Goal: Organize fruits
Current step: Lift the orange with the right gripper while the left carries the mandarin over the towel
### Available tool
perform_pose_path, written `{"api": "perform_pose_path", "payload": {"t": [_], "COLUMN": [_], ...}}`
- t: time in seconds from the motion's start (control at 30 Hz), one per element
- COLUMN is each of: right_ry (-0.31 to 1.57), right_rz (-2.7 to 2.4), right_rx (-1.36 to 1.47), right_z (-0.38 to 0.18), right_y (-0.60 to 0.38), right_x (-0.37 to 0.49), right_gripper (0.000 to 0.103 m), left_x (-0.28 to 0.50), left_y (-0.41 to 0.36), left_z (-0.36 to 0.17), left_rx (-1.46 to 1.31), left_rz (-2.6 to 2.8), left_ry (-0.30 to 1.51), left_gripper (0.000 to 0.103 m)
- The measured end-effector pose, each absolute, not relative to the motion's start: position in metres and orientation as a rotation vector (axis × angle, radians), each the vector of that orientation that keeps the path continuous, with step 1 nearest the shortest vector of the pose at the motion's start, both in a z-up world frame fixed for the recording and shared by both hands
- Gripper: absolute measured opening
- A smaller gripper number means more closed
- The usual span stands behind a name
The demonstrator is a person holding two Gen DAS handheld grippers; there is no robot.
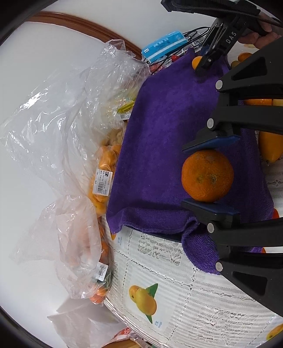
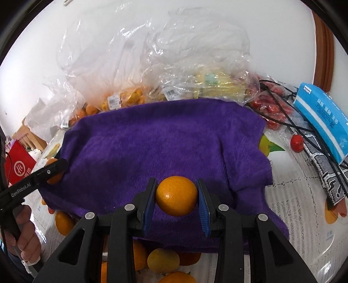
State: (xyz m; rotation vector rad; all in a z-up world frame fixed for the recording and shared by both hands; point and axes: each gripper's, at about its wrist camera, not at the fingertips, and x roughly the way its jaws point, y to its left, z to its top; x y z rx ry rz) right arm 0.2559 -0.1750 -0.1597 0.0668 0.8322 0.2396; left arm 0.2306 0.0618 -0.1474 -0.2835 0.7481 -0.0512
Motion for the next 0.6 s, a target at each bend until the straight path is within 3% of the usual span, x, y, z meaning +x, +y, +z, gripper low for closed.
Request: {"api": "perform_pose_path", "payload": {"t": [0.6], "right_ry": [0.844], "right_rz": [0.228], "right_rx": [0.069], "right_z": [-0.1615], "right_y": [-0.175], "right_x": [0.2569], "right_gripper": [0.036], "left_x": [0.2325], "left_y": [0.0587], "left_z": [-0.1508], "left_rx": [-0.269], "left_rz": [-0.046], "left_ry": [0.763], "left_gripper": [0.041]}}
